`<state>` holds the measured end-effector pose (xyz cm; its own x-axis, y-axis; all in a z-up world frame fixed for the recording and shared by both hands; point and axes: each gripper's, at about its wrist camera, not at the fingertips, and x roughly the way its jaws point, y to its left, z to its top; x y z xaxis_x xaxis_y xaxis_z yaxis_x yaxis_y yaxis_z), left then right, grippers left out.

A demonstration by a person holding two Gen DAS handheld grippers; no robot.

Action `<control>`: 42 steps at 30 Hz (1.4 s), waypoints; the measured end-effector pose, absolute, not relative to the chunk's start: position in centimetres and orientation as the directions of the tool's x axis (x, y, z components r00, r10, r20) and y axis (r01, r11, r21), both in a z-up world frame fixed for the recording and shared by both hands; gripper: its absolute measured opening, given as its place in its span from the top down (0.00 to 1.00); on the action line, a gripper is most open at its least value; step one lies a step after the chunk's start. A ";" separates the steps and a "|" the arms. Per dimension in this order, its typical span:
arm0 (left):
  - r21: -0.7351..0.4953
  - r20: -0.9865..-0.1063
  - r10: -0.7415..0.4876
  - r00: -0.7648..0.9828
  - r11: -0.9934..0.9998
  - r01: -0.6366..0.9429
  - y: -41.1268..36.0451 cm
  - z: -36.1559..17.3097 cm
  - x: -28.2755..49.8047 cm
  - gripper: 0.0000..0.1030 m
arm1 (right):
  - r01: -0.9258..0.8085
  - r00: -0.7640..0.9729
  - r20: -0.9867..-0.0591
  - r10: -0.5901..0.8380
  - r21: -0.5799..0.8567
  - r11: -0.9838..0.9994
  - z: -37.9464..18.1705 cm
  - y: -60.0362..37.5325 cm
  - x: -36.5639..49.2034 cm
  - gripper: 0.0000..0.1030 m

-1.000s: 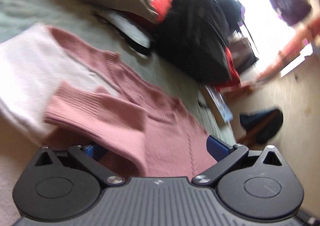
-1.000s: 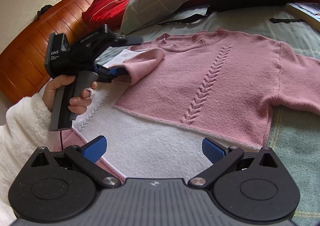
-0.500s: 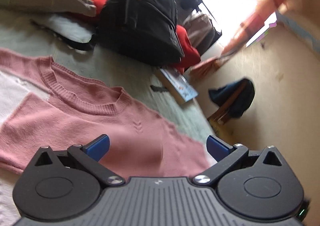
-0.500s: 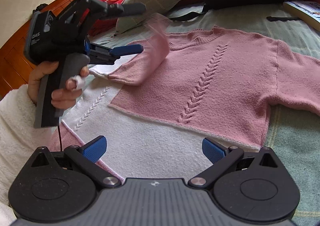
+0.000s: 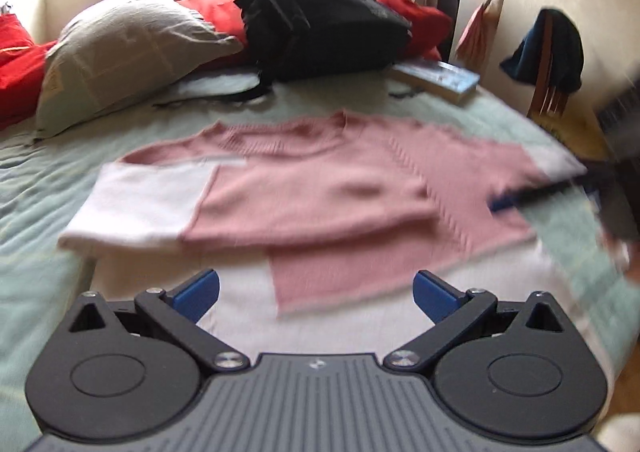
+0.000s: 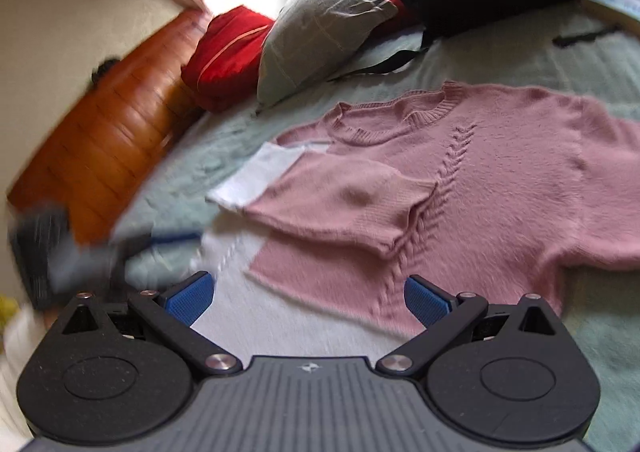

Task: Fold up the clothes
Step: 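Grasp the folded sleeve's pink cuff with the right gripper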

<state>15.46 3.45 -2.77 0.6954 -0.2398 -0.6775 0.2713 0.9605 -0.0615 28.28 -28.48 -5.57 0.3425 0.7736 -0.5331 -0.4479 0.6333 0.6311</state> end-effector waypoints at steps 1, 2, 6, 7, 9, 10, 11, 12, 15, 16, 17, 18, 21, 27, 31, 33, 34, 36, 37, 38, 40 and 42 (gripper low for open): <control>-0.044 -0.673 -0.227 0.703 0.962 0.268 3.3 -3.1 14.8 0.01 | -0.424 0.338 -0.526 0.780 0.655 0.625 -6.0 -28.5 29.2 0.11; -0.026 -0.673 -0.213 0.708 0.964 0.265 3.0 -3.4 14.2 0.01 | -0.397 0.333 -0.520 0.787 0.680 0.617 -6.5 -28.5 30.0 0.14; 0.075 -0.676 -0.144 0.722 0.962 0.261 1.3 -4.3 12.7 0.01 | -0.270 0.318 -0.539 0.779 0.737 0.620 -9.0 -28.7 32.7 0.27; 0.101 -0.676 -0.129 0.726 0.959 0.265 0.9 -4.5 12.4 0.01 | -0.238 0.323 -0.558 0.765 0.734 0.636 -9.6 -28.7 33.0 0.31; 0.135 -0.674 -0.122 0.729 0.949 0.283 0.4 -4.7 11.7 0.01 | -0.210 0.340 -0.542 0.769 0.753 0.624 -10.4 -29.0 33.1 0.33; 0.144 -0.672 -0.122 0.731 0.946 0.290 0.3 -4.8 11.4 0.01 | -0.205 0.350 -0.530 0.772 0.761 0.616 -10.6 -29.1 33.2 0.33; 0.147 -0.671 -0.122 0.731 0.945 0.292 0.3 -4.9 11.2 0.01 | -0.201 0.360 -0.520 0.775 0.768 0.609 -10.8 -29.2 33.3 0.33; 0.142 -0.672 -0.121 0.730 0.947 0.288 0.4 -5.0 11.1 0.01 | -0.197 0.373 -0.515 0.772 0.769 0.608 -10.9 -29.1 33.4 0.34; 0.125 -0.664 -0.117 0.738 0.956 0.265 1.0 -4.9 10.7 0.01 | -0.188 0.401 -0.502 0.767 0.774 0.605 -11.1 -28.8 34.4 0.34; 0.114 -0.660 -0.119 0.741 0.960 0.256 1.2 -4.9 10.6 0.01 | -0.190 0.408 -0.499 0.765 0.773 0.605 -11.2 -28.6 34.7 0.37; 0.103 -0.656 -0.121 0.745 0.963 0.247 1.5 -4.8 10.4 0.01 | -0.192 0.416 -0.496 0.763 0.772 0.606 -11.2 -28.5 35.0 0.39; 0.092 -0.652 -0.121 0.749 0.967 0.237 1.8 -4.7 10.3 0.01 | -0.203 0.423 -0.512 0.748 0.751 0.629 -11.2 -28.1 35.1 0.44; 0.067 -0.645 -0.120 0.755 0.975 0.212 2.7 -4.6 9.9 0.01 | -0.237 0.449 -0.575 0.684 0.661 0.712 -10.9 -27.2 35.1 0.81; 0.060 -0.643 -0.110 0.758 0.979 0.193 3.3 -4.6 9.8 0.01 | -0.294 0.495 -0.583 0.644 0.585 0.755 -8.8 -26.6 35.7 0.92; 0.048 -0.636 -0.115 0.763 0.981 0.188 3.7 -4.4 9.8 0.01 | -0.328 0.548 -0.557 0.624 0.543 0.773 -6.2 -26.5 37.2 0.92; 0.042 -0.632 -0.116 0.766 0.982 0.184 3.9 -4.3 9.8 0.01 | -0.338 0.579 -0.552 0.600 0.507 0.793 -4.9 -26.4 38.2 0.92; 0.038 -0.631 -0.118 0.767 0.982 0.183 4.0 -4.3 9.8 0.01 | -0.340 0.589 -0.551 0.591 0.495 0.800 -4.4 -26.4 38.7 0.92; 0.035 -0.627 -0.118 0.770 0.983 0.179 4.1 -4.2 9.8 0.01 | -0.332 0.609 -0.554 0.568 0.472 0.817 -3.8 -26.6 39.6 0.92; 0.034 -0.625 -0.117 0.772 0.984 0.177 4.1 -4.1 9.8 0.01 | -0.325 0.621 -0.556 0.553 0.459 0.827 -3.5 -26.7 40.0 0.92; 0.032 -0.623 -0.119 0.773 0.984 0.177 4.2 -4.1 9.8 0.01 | -0.318 0.626 -0.556 0.547 0.458 0.830 -3.4 -27.0 40.5 0.92; 0.028 -0.620 -0.124 0.774 0.983 0.179 4.3 -4.0 9.7 0.01 | -0.298 0.631 -0.562 0.535 0.461 0.836 -3.4 -27.5 41.3 0.92; 0.026 -0.619 -0.125 0.776 0.983 0.179 4.4 -4.0 9.7 0.01 | -0.273 0.622 -0.583 0.523 0.464 0.843 -3.9 -27.9 42.0 0.92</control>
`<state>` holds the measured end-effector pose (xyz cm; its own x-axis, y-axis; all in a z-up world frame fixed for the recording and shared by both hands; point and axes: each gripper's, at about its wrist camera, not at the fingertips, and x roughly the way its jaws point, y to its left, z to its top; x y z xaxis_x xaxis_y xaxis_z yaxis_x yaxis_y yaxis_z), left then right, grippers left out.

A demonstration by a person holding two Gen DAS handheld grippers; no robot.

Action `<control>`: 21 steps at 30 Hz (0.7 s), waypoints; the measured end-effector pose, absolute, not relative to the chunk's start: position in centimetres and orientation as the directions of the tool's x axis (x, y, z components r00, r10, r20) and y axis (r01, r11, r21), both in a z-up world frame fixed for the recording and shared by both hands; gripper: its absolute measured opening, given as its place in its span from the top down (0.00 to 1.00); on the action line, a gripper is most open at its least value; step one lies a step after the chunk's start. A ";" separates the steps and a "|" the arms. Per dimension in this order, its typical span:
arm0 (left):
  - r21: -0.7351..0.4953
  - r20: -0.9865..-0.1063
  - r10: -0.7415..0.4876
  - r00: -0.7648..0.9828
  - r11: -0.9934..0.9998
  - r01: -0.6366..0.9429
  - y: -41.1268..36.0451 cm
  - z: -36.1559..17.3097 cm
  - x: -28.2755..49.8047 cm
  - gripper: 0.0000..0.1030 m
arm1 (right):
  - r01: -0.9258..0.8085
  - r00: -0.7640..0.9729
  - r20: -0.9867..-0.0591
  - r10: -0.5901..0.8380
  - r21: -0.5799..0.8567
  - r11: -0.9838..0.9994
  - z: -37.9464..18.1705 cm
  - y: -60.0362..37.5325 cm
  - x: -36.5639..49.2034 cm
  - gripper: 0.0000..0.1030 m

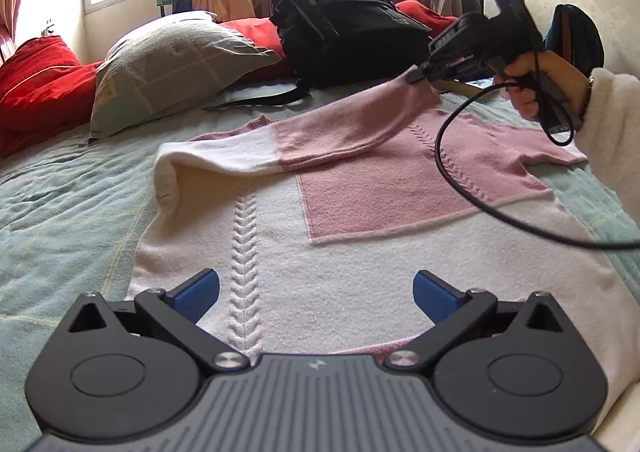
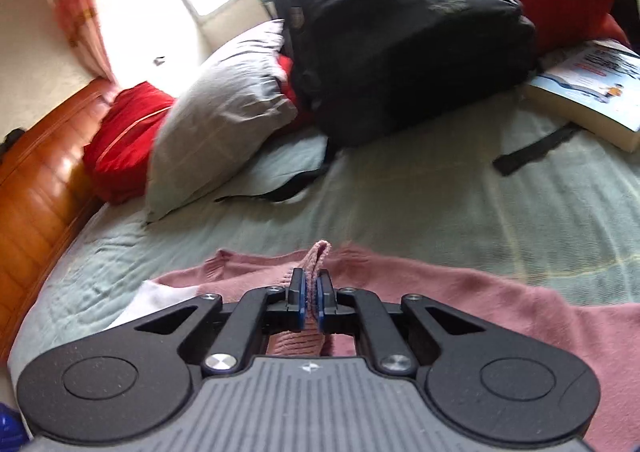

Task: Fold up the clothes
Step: 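Grasp the folded sleeve's pink cuff with the right gripper, then open the right gripper to lay the pink cuff on the sweater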

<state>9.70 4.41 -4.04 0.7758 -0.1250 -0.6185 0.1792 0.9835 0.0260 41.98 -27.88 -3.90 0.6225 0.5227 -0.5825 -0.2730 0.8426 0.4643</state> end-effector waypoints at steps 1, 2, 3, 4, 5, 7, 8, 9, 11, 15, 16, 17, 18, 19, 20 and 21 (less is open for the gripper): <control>0.026 -0.618 -0.124 0.777 0.984 0.178 4.4 -4.0 9.6 0.01 | -0.266 0.609 -0.604 0.514 0.455 0.850 -4.5 -27.9 42.0 0.92; 0.026 -0.617 -0.124 0.777 0.984 0.178 4.4 -4.0 9.6 0.01 | -0.260 0.596 -0.626 0.503 0.442 0.858 -5.0 -27.8 42.0 0.92; 0.025 -0.618 -0.125 0.776 0.984 0.178 4.5 -4.0 9.6 0.01 | -0.254 0.582 -0.648 0.491 0.430 0.867 -5.6 -27.8 42.1 0.89; 0.026 -0.619 -0.124 0.775 0.984 0.178 4.5 -4.0 9.6 0.01 | -0.236 0.575 -0.672 0.466 0.409 0.881 -6.1 -27.8 42.0 0.87; 0.029 -0.620 -0.121 0.776 0.984 0.177 4.5 -4.0 9.6 0.01 | -0.216 0.570 -0.696 0.438 0.387 0.896 -6.6 -27.8 42.0 0.84; 0.038 -0.619 -0.116 0.776 0.983 0.178 4.6 -3.9 9.6 0.01 | -0.197 0.569 -0.718 0.400 0.354 0.914 -7.0 -27.8 41.5 0.77; 0.039 -0.619 -0.118 0.777 0.983 0.181 4.8 -3.8 9.8 0.01 | -0.202 0.578 -0.713 0.398 0.347 0.916 -6.8 -27.8 41.0 0.76; 0.040 -0.618 -0.120 0.777 0.982 0.184 5.0 -3.8 9.9 0.01 | -0.210 0.588 -0.703 0.400 0.345 0.915 -6.5 -27.8 40.3 0.68; 0.019 -0.618 -0.145 0.772 0.980 0.200 5.8 -3.6 10.8 0.01 | -0.227 0.609 -0.686 0.399 0.331 0.916 -5.7 -27.8 38.8 0.52; -0.010 -0.611 -0.212 0.763 0.966 0.260 7.4 -3.2 14.5 0.01 | -0.286 0.605 -0.665 0.438 0.331 0.899 -4.9 -27.5 35.8 0.47; -0.019 -0.610 -0.234 0.757 0.959 0.281 7.7 -3.4 15.7 0.01 | -0.292 0.601 -0.665 0.444 0.335 0.896 -4.8 -27.5 35.2 0.45; -0.033 -0.614 -0.255 0.747 0.954 0.298 8.0 -3.8 17.2 0.01 | -0.295 0.597 -0.665 0.448 0.338 0.894 -4.6 -27.5 34.6 0.45; -0.049 -0.622 -0.264 0.737 0.953 0.301 8.4 -4.4 18.7 0.01 | -0.299 0.593 -0.666 0.453 0.341 0.891 -4.5 -27.6 34.0 0.45; -0.063 -0.629 -0.265 0.731 0.954 0.292 8.8 -5.0 20.2 0.01 | -0.302 0.592 -0.663 0.457 0.343 0.889 -4.3 -27.6 33.5 0.45; -0.080 -0.634 -0.263 0.727 0.957 0.277 9.2 -5.7 21.7 0.01 | -0.305 0.593 -0.661 0.461 0.345 0.888 -4.2 -27.7 33.0 0.44; -0.104 -0.635 -0.266 0.726 0.960 0.260 9.8 -6.4 23.0 0.01 | -0.308 0.593 -0.658 0.464 0.348 0.886 -4.0 -27.7 32.7 0.43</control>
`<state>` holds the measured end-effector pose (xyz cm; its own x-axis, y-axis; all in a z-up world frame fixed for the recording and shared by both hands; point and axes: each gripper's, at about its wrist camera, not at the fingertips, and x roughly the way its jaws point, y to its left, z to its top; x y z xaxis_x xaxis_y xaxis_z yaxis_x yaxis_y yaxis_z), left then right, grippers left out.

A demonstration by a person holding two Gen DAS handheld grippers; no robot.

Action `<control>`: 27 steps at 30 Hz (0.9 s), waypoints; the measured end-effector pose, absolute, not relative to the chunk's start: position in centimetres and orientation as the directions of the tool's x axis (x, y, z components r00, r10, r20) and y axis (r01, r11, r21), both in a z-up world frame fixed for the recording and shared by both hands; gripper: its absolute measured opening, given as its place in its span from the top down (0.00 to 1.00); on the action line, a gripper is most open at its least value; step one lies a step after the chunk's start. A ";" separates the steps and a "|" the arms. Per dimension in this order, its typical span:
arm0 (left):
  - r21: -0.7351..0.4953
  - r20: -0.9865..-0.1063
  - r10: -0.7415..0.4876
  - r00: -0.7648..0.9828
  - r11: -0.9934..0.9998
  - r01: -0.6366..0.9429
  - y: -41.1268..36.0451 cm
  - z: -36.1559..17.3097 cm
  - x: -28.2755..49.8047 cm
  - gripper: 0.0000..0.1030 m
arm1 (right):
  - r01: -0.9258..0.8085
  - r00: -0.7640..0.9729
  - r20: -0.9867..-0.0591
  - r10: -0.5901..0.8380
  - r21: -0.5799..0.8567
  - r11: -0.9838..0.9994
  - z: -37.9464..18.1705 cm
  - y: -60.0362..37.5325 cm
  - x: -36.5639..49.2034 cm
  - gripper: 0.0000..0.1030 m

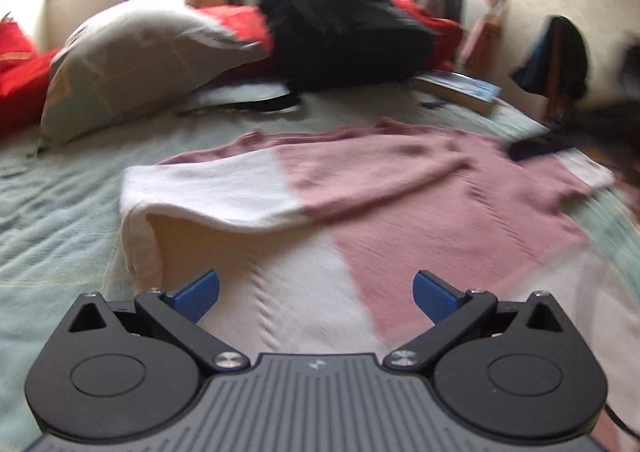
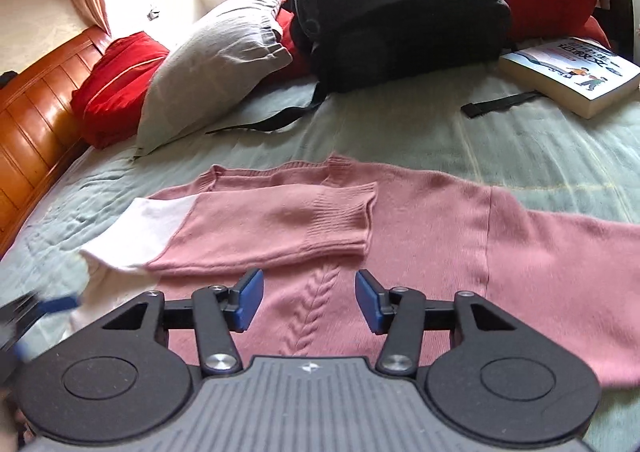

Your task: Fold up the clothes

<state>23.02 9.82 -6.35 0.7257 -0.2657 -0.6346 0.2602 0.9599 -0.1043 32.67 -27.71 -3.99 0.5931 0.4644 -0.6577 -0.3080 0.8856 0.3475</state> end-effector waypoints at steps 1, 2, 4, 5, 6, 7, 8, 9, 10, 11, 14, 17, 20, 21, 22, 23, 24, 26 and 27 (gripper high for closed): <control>-0.128 -0.633 -0.267 0.727 0.962 0.241 10.5 -6.9 24.1 0.01 | -0.310 0.596 -0.655 0.465 0.346 0.885 -3.8 -27.7 32.4 0.42; -0.146 -0.630 -0.260 0.731 0.965 0.217 11.1 -7.4 24.9 0.01 | -0.312 0.598 -0.653 0.464 0.344 0.886 -3.7 -27.7 32.1 0.42; -0.189 -0.625 -0.244 0.741 0.969 0.160 12.6 -8.3 26.4 0.01 | -0.317 0.600 -0.652 0.464 0.338 0.886 -3.5 -27.6 31.7 0.41; -0.213 -0.620 -0.231 0.750 0.969 0.123 13.6 -8.4 26.5 0.01 | -0.321 0.598 -0.653 0.465 0.336 0.885 -3.4 -27.6 31.6 0.41; -0.232 -0.612 -0.218 0.760 0.968 0.091 14.6 -8.4 26.3 0.01 | -0.324 0.597 -0.654 0.466 0.335 0.885 -3.4 -27.5 31.5 0.41; -0.250 -0.604 -0.212 0.768 0.966 0.070 15.6 -8.4 26.1 0.03 | -0.329 0.592 -0.654 0.471 0.338 0.882 -3.4 -27.4 31.4 0.41; -0.273 -0.601 -0.223 0.767 0.960 0.065 16.3 -8.5 25.9 0.05 | -0.335 0.584 -0.654 0.482 0.347 0.876 -3.4 -27.4 31.5 0.40; -0.301 -0.602 -0.245 0.760 0.951 0.068 17.0 -8.6 25.7 0.05 | -0.340 0.571 -0.654 0.496 0.361 0.868 -3.6 -27.3 31.7 0.40; -0.307 -0.604 -0.256 0.755 0.949 0.075 17.2 -8.6 25.5 0.05 | -0.342 0.557 -0.655 0.511 0.379 0.860 -3.9 -27.2 32.2 0.40; -0.286 -0.610 -0.251 0.751 0.954 0.087 17.0 -8.4 25.2 0.04 | -0.343 0.543 -0.655 0.525 0.398 0.851 -4.2 -27.1 32.7 0.40; -0.216 -0.629 -0.228 0.743 0.970 0.114 15.8 -7.6 24.2 0.04 | -0.334 0.497 -0.642 0.584 0.480 0.811 -5.4 -26.7 34.6 0.40; -0.197 -0.627 -0.231 0.744 0.971 0.135 15.2 -6.7 22.7 0.04 | -0.237 0.472 -0.642 0.604 0.568 0.788 -7.3 -26.9 36.9 0.40; -0.204 -0.609 -0.254 0.751 0.966 0.161 14.9 -5.8 21.1 0.03 | -0.127 0.480 -0.615 0.626 0.657 0.743 -9.2 -27.7 38.7 0.41; -0.204 -0.601 -0.259 0.756 0.964 0.168 14.7 -5.6 20.6 0.03 | -0.086 0.497 -0.593 0.633 0.693 0.716 -9.9 -28.1 39.0 0.41; -0.204 -0.593 -0.265 0.760 0.963 0.176 14.5 -5.4 20.3 0.02 | -0.046 0.516 -0.571 0.639 0.727 0.686 -10.5 -28.6 39.3 0.41; -0.204 -0.588 -0.269 0.762 0.962 0.182 14.3 -5.3 20.0 0.02 | -0.006 0.534 -0.548 0.643 0.758 0.652 -11.2 -29.1 39.7 0.42; -0.199 -0.588 -0.271 0.762 0.962 0.188 14.1 -5.2 19.9 0.02 | 0.032 0.554 -0.526 0.645 0.788 0.615 -11.8 -29.5 40.0 0.54; -0.180 -0.591 -0.269 0.761 0.963 0.201 13.7 -5.0 19.7 0.02 | 0.070 0.565 -0.562 0.604 0.762 0.644 -12.3 -29.6 40.3 0.88; -0.169 -0.590 -0.268 0.762 0.963 0.208 13.5 -4.9 19.6 0.02 | 0.080 0.566 -0.565 0.600 0.762 0.643 -12.5 -29.7 40.1 0.91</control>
<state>19.61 13.45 -4.90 0.7621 -0.2677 -0.5895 0.2076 0.9635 -0.1692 40.10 -29.70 -12.46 0.5660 0.6001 -0.5653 0.0796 0.6427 0.7620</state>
